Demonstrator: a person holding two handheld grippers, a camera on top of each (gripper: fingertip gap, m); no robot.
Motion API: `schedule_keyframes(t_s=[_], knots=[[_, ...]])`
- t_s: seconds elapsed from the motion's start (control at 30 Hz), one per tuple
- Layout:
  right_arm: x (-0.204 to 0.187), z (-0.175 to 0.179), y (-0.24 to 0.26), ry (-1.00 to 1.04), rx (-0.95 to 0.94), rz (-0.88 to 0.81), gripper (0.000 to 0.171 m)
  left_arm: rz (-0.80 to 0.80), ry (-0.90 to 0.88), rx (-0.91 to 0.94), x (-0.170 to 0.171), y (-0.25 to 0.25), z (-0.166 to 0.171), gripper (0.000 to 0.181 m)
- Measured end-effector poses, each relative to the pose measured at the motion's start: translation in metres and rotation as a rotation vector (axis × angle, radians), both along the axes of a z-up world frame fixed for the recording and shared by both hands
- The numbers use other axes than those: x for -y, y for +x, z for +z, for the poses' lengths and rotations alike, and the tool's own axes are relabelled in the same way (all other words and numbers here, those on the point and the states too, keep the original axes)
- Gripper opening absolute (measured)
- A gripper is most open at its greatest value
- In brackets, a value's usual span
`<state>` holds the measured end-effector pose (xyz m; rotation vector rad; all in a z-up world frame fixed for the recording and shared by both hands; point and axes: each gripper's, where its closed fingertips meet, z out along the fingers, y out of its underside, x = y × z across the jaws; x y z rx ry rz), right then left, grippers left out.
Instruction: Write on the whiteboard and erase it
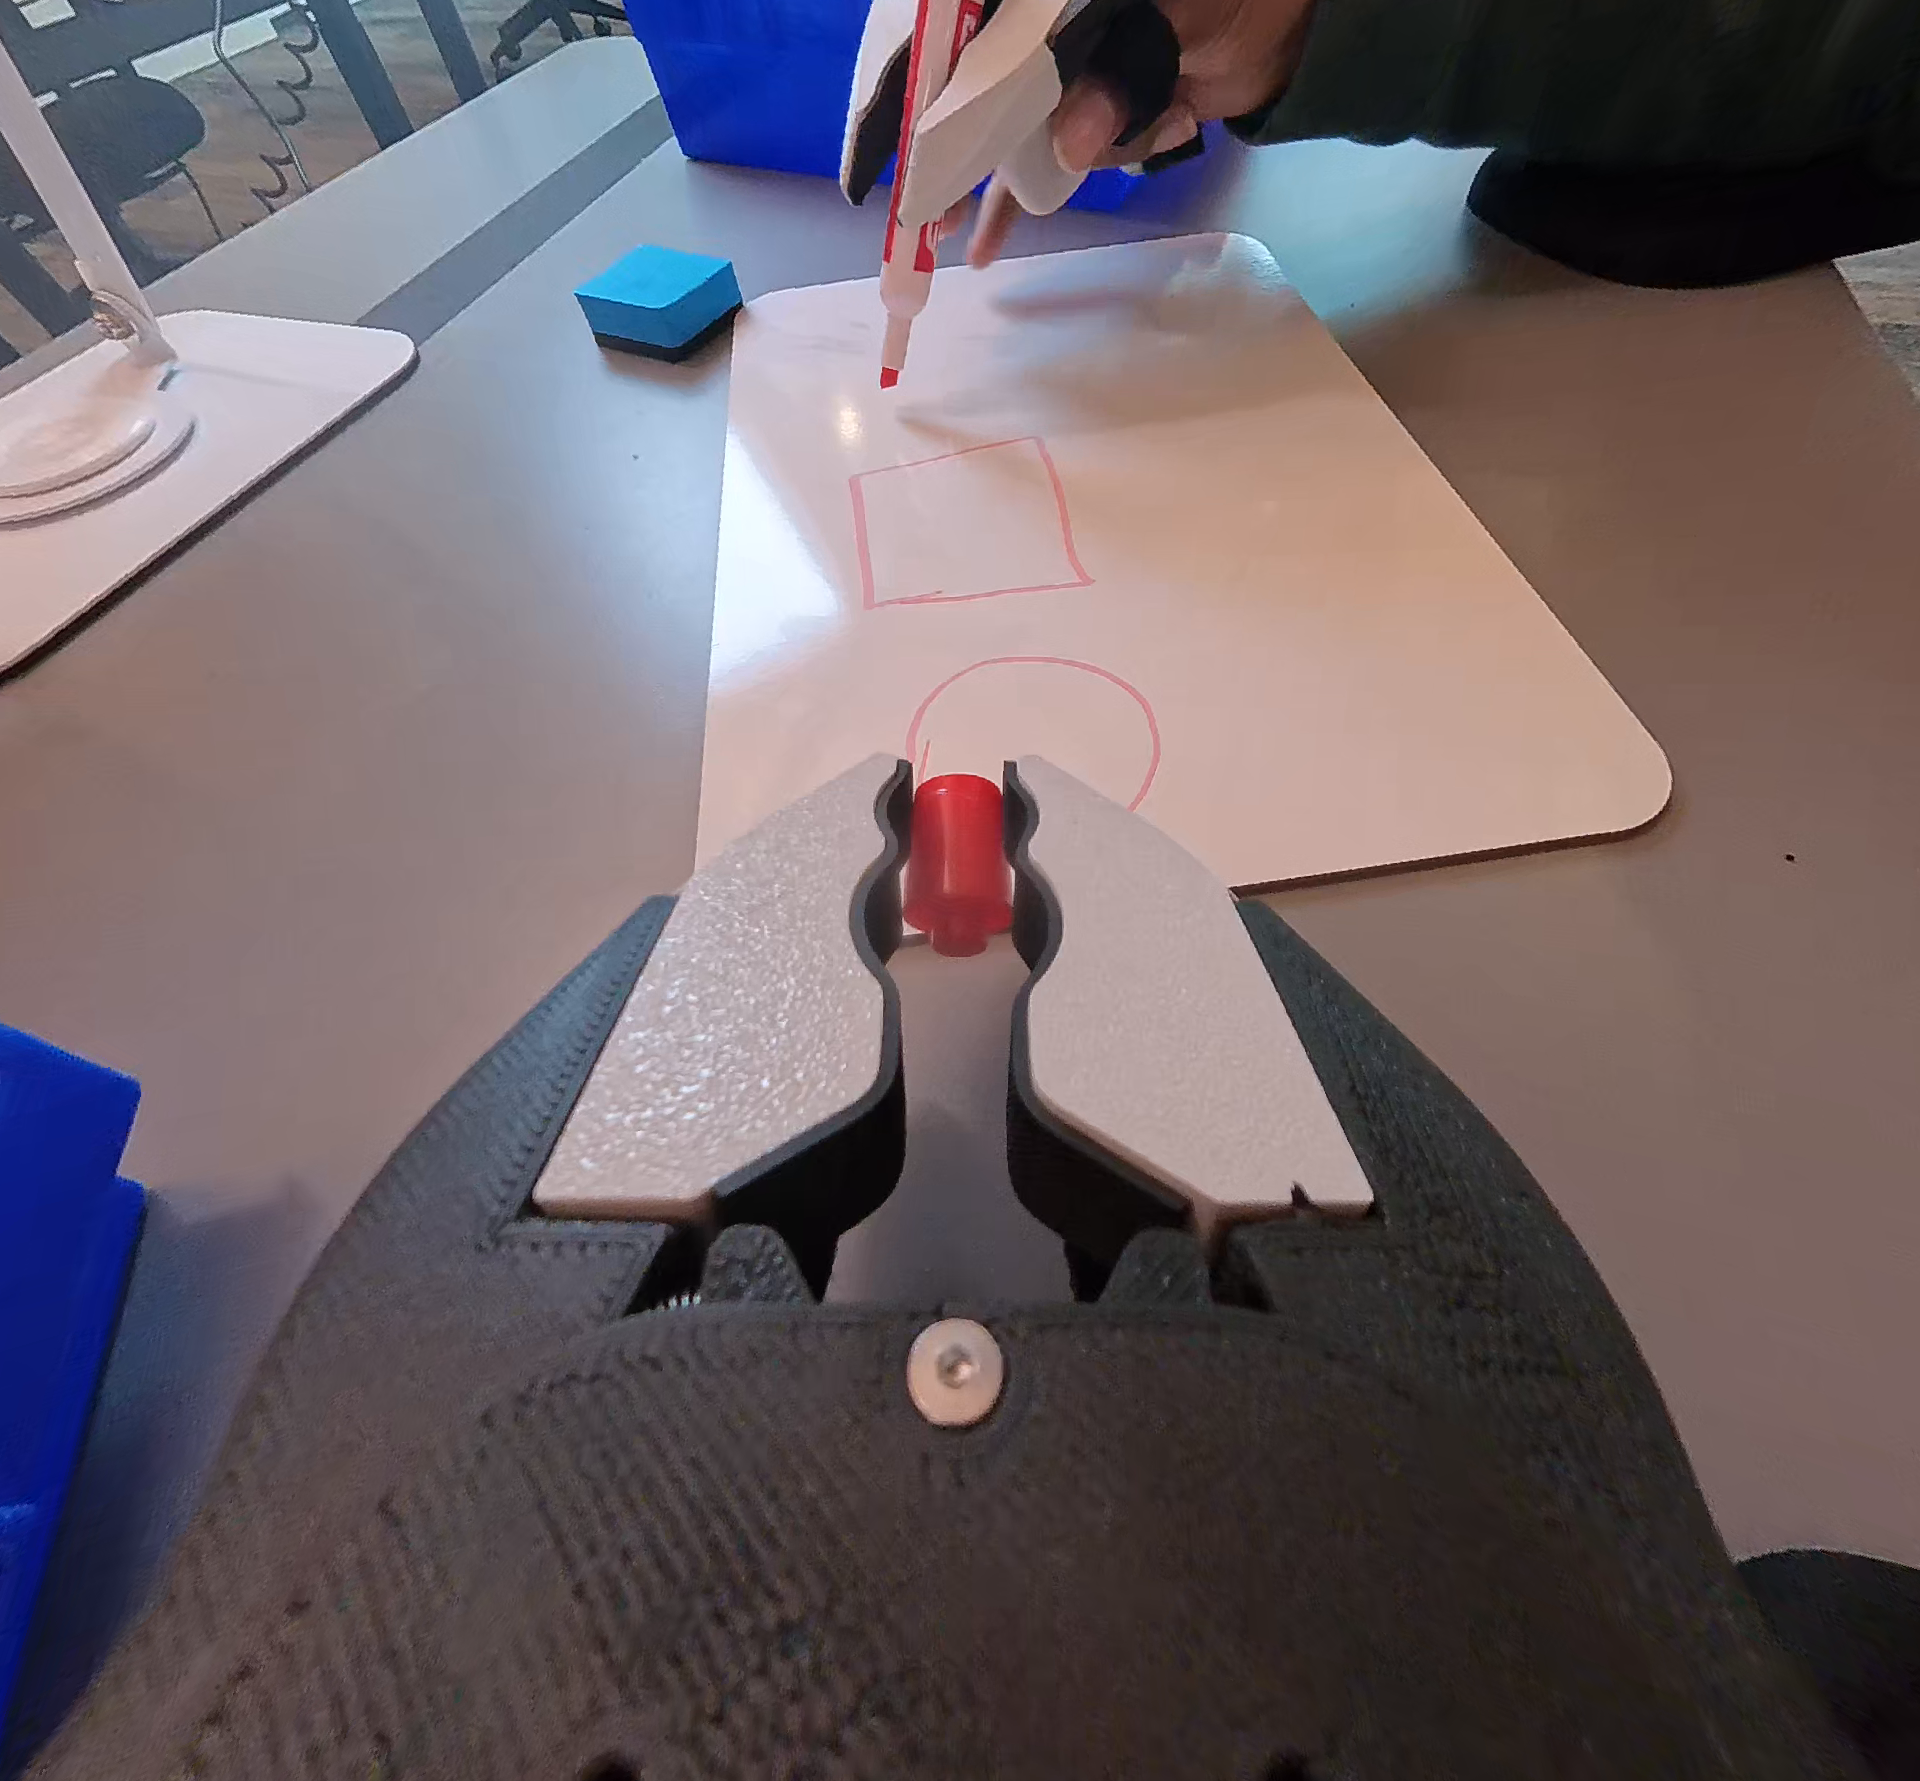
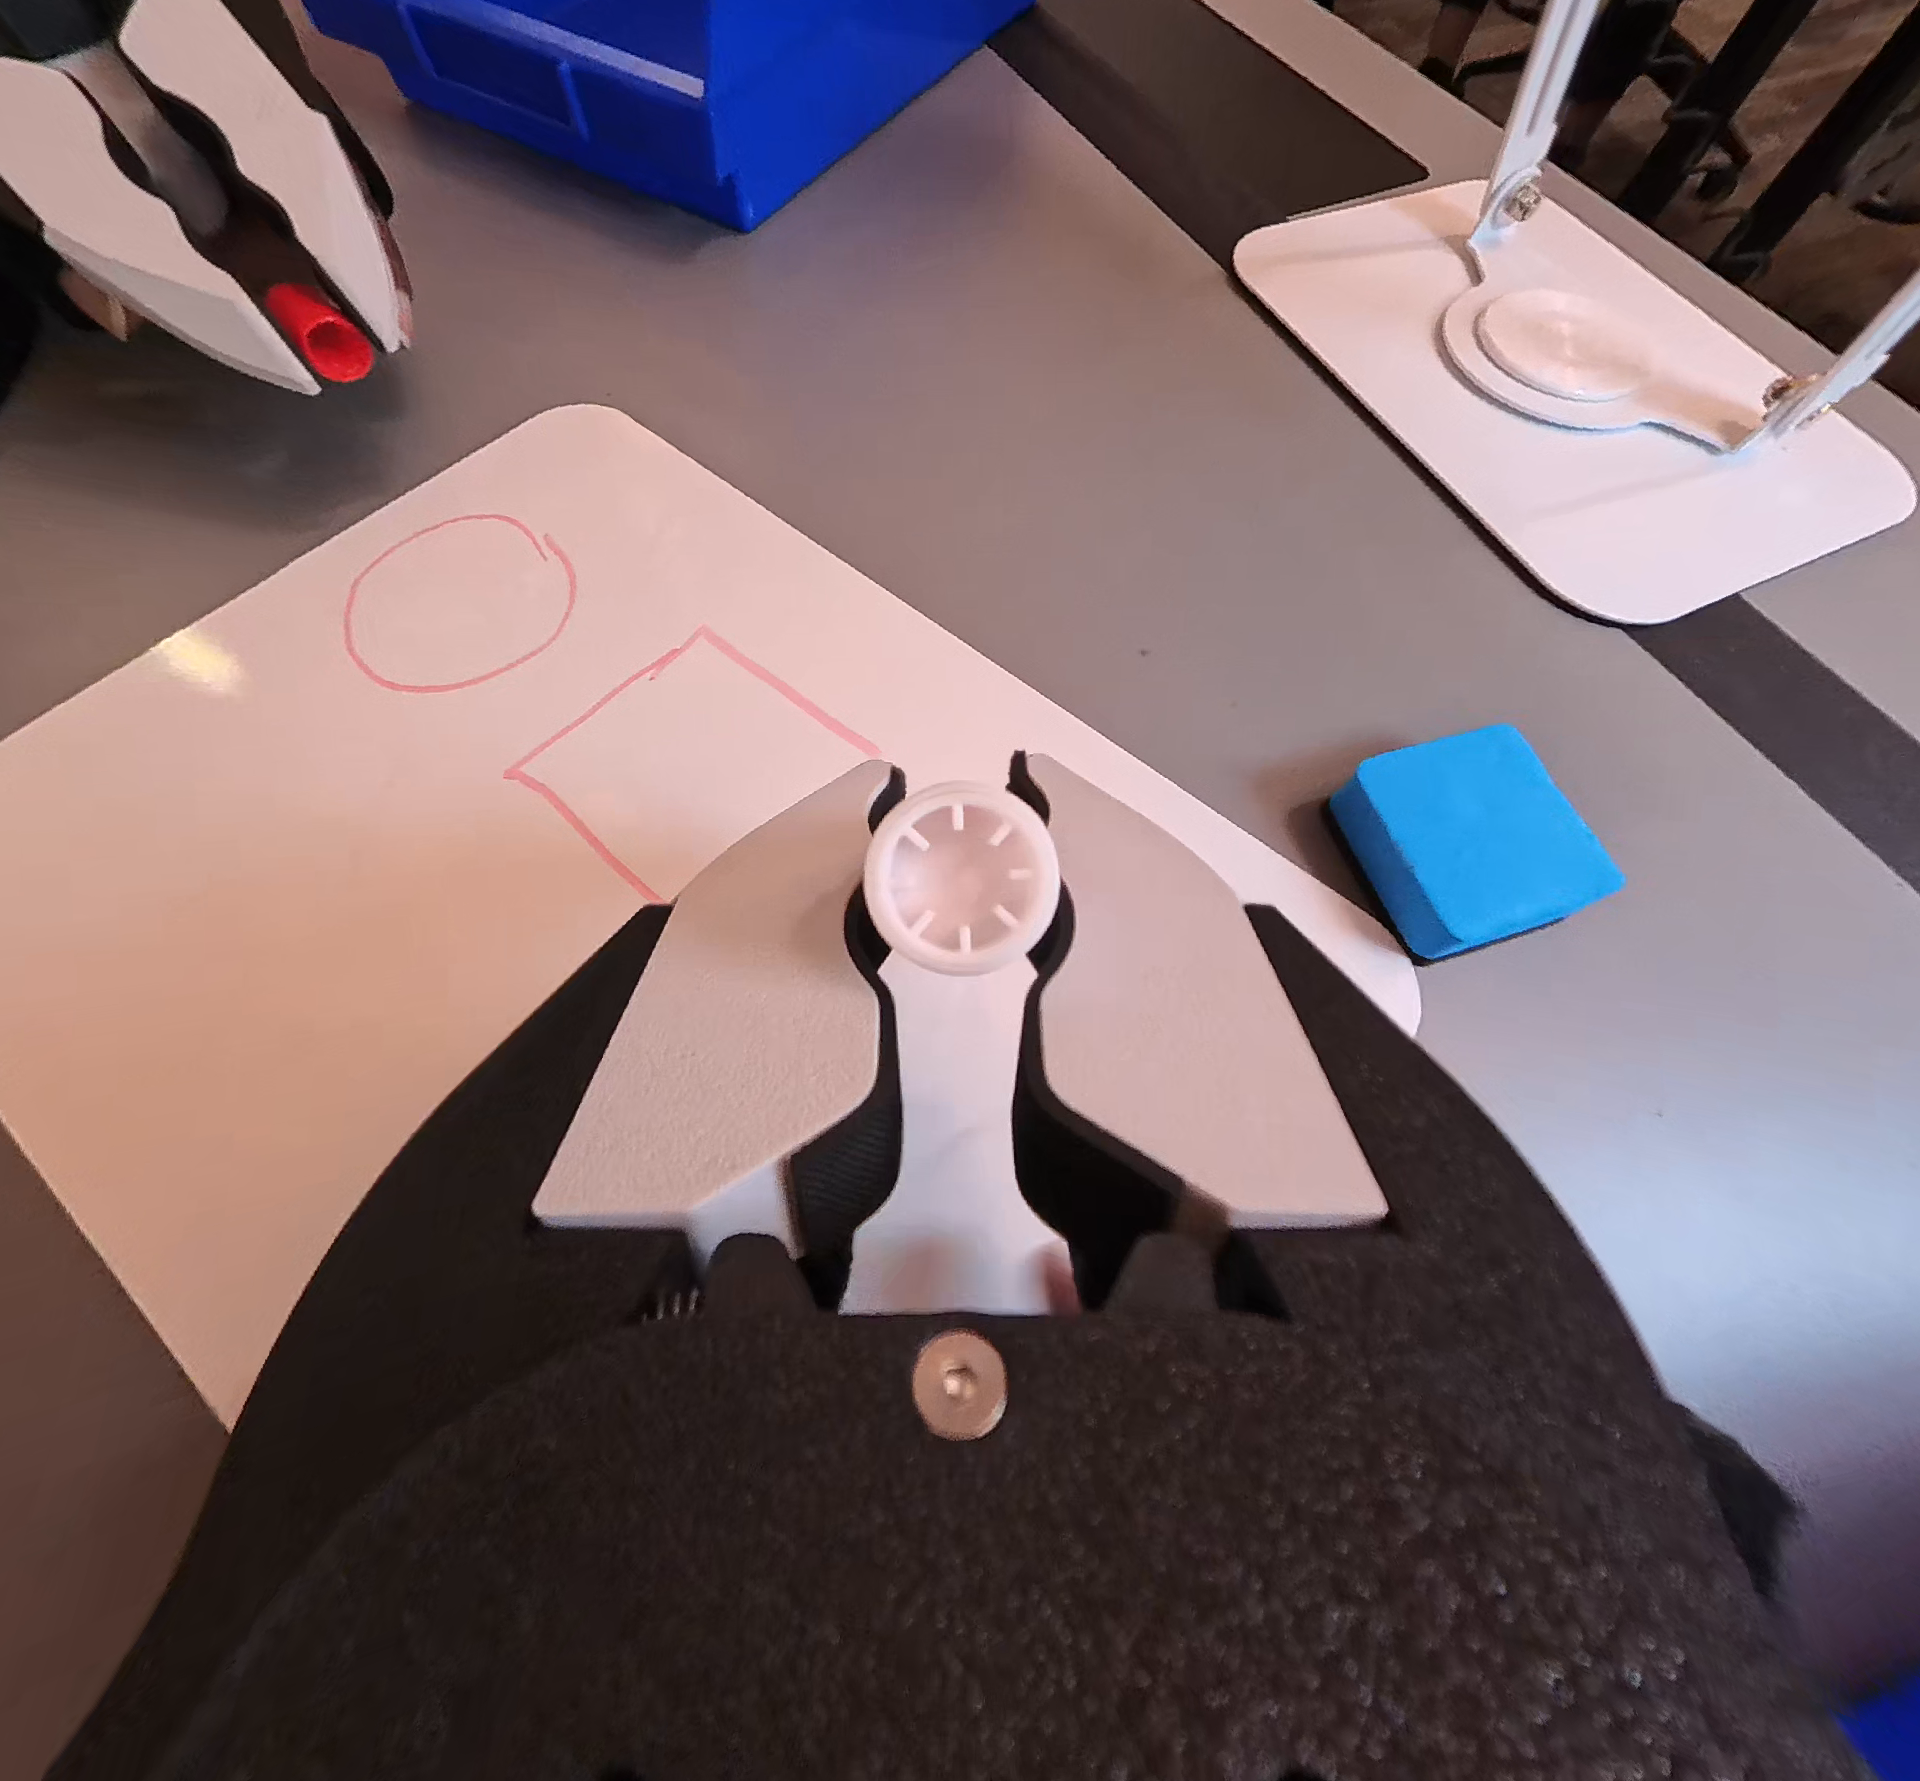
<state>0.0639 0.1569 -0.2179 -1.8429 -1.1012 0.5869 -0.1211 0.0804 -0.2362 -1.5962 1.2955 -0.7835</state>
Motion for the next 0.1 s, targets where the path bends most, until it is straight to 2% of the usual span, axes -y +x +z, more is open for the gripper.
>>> schedule_keyframes(t_s=[0.1], knots=[[-0.0046,-0.0003,0.0054,-0.014,-0.04,-0.024,0.02,-0.001,0.0,0.0,0.0005,0.0,0.0003,0.016]])
